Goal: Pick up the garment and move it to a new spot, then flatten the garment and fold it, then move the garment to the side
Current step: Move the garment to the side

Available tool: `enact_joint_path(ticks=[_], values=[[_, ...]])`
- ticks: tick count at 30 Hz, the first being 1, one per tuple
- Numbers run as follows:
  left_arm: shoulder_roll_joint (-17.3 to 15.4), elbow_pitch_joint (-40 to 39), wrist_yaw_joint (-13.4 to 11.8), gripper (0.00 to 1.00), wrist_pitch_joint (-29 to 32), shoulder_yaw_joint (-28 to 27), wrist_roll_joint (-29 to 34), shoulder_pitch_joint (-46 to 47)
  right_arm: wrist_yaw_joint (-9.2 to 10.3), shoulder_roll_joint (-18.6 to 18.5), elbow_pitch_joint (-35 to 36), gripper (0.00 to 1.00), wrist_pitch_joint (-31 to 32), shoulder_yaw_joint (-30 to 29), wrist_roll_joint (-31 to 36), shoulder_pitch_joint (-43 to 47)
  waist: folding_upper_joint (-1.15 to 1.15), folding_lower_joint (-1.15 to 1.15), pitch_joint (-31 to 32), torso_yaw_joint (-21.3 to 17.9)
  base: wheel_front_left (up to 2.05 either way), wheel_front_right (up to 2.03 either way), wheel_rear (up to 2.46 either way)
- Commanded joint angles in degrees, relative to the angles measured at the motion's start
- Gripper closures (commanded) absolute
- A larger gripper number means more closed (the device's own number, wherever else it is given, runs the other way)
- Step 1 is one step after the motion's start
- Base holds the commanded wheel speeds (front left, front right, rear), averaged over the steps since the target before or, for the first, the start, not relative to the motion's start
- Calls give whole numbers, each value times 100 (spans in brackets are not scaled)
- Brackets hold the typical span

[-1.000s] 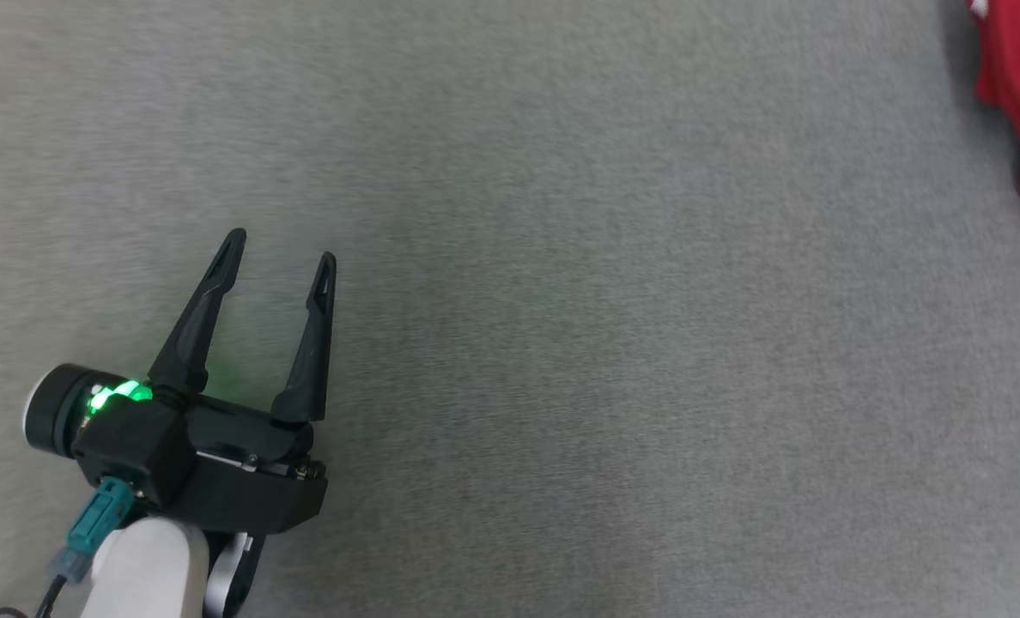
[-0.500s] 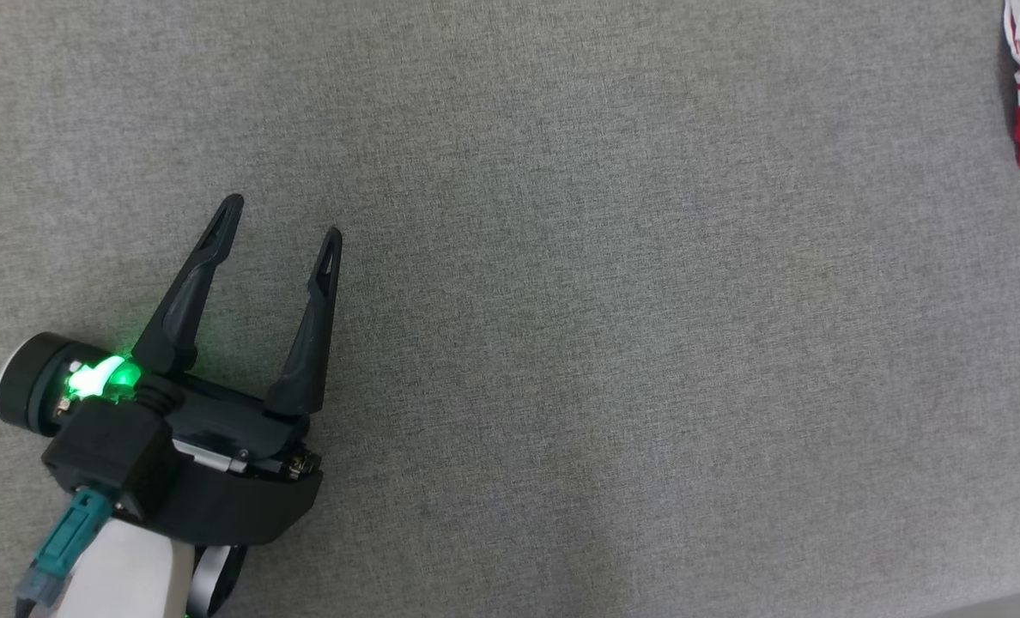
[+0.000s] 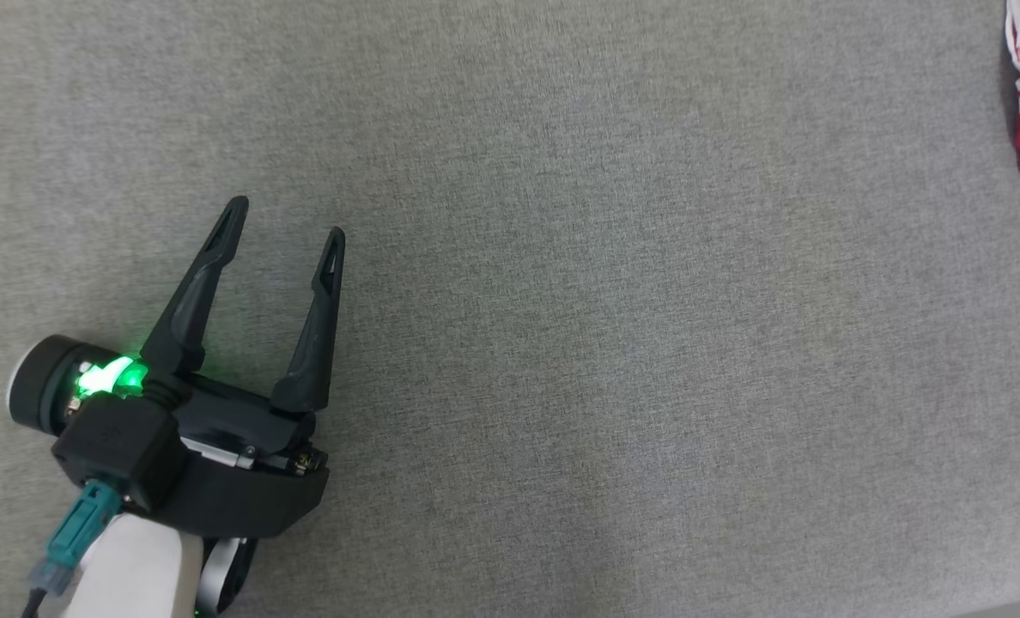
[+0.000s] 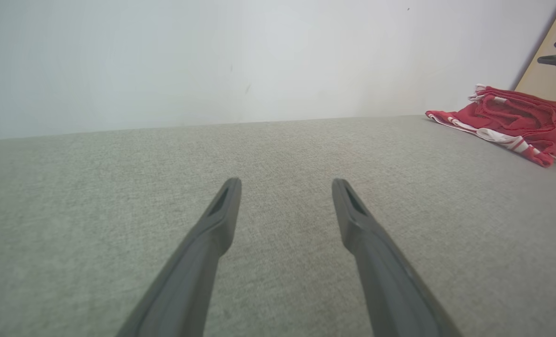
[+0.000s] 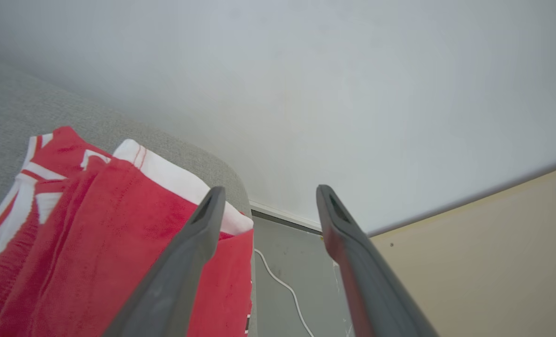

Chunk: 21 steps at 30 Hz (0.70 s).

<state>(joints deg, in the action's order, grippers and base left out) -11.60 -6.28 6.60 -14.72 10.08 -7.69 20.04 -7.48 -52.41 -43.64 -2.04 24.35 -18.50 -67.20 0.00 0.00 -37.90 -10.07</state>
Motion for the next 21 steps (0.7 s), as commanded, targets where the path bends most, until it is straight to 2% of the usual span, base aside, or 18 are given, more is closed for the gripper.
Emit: enact_joint_path(ticks=[1, 6, 12, 21], values=[[9, 223, -31, 0, 17, 5, -102, -65, 3, 94, -28, 0, -75, 0, 19, -78, 0, 0, 135, 68, 0, 0, 0], [72, 381, -106, 0, -22, -121, -167, -269, 3, 482, 55, 0, -438, 27, -89, -21, 0, 0, 628, 211, 0, 0, 0], [154, 462, -219, 0, -38, -430, -330, -639, 3, 1168, 356, 0, -922, 201, -77, 388, 0, 0, 1411, 406, 0, 0, 0], [264, 459, -290, 0, -40, -849, -433, -1406, 3, 2204, 1064, 0, -1271, 51, 71, 1825, 0, 0, 2398, 737, 0, 0, 0]])
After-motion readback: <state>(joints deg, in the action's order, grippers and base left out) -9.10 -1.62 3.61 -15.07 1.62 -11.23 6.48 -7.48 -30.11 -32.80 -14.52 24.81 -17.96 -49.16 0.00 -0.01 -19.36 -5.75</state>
